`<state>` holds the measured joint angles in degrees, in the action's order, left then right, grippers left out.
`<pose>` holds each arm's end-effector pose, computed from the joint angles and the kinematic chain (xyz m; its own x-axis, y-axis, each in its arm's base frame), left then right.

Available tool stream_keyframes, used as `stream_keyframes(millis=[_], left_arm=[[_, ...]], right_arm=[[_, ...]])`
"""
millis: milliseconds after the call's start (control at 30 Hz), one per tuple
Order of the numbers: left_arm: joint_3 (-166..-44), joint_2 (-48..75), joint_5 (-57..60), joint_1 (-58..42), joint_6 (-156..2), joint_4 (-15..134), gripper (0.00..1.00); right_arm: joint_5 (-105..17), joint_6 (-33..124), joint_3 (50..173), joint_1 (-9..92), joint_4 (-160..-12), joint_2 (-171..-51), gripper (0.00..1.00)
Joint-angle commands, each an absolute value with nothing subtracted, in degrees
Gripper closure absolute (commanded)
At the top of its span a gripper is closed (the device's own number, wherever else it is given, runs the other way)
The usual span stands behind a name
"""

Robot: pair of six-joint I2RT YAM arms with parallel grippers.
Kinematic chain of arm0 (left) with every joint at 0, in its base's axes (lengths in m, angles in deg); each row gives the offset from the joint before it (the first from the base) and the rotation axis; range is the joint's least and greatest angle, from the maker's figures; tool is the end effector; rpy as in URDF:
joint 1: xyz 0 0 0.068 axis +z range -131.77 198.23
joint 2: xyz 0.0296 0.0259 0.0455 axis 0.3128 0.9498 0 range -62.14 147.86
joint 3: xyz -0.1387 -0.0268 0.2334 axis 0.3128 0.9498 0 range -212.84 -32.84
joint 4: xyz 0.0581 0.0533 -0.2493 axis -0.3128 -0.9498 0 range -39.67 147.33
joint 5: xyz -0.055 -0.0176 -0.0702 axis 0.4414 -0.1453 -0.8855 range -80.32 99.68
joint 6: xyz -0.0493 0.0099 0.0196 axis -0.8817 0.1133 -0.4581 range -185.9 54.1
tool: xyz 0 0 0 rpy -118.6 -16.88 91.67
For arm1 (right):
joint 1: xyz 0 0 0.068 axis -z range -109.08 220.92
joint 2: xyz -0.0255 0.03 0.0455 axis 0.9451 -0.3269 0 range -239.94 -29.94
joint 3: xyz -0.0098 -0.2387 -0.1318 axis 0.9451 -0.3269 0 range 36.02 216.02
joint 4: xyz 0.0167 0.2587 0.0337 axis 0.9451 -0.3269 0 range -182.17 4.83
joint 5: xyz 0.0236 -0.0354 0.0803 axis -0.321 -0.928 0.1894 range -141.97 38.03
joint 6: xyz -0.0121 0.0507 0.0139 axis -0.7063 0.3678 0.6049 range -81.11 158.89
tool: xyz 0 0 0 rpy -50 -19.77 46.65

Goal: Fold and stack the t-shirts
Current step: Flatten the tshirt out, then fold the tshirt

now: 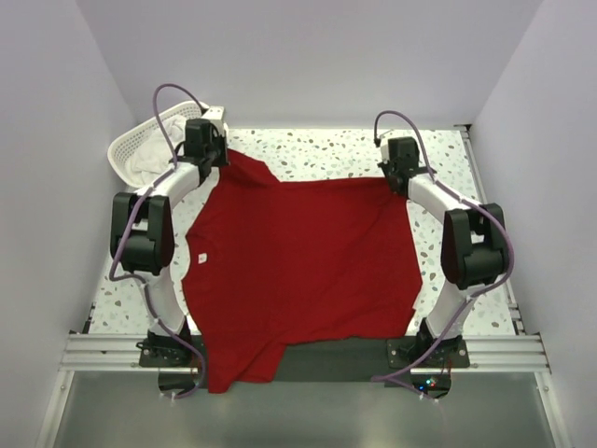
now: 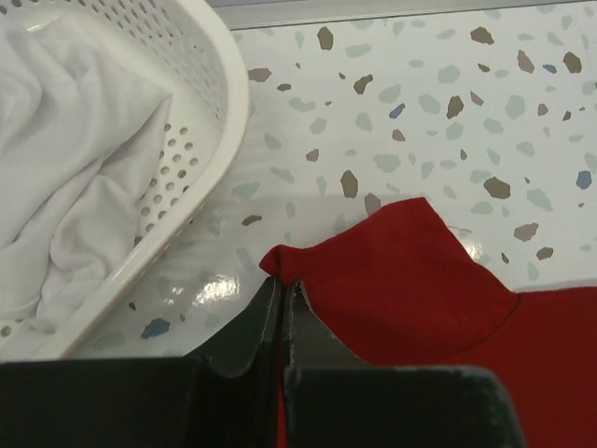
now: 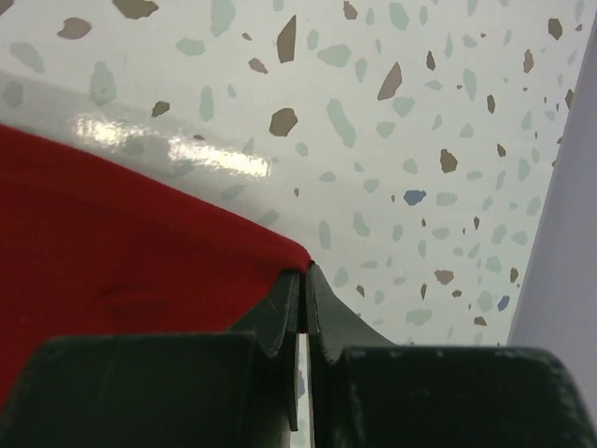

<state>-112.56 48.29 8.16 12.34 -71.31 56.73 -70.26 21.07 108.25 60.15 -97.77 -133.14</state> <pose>0.4446 -0.0469 0.2303 -0.5265 -0.0406 -0.8492 0.0758 0.9926 -0.0944 0.3943 0.0636 0.2216 -0.6587 -0.4212 -0.6235 -0.1636 0.8890 -0.4277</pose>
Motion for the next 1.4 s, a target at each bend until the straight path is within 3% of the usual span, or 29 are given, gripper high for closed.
stream_keyframes(millis=[0, 400, 700, 1367], left_arm=[[-117.4, 51.1, 5.3, 12.6, -72.4, 62.1, 1.0], [-124.7, 55.5, 7.0, 12.6, -72.1, 59.8, 1.0], [-122.8, 53.3, 6.5, 12.8, -72.5, 57.5, 1.0], [-104.4, 27.9, 7.9, 12.7, -77.2, 42.7, 1.0]], right_arm=[[-68.1, 19.9, 113.0, 61.9, -92.5, -135.7, 1.0], [-67.4, 21.5, 125.2, 64.9, -95.9, -144.8, 1.0], [-64.9, 24.0, 127.3, 64.9, -100.6, -145.0, 1.0], [-68.6, 31.9, 112.6, 64.9, -109.3, -128.2, 1.0]])
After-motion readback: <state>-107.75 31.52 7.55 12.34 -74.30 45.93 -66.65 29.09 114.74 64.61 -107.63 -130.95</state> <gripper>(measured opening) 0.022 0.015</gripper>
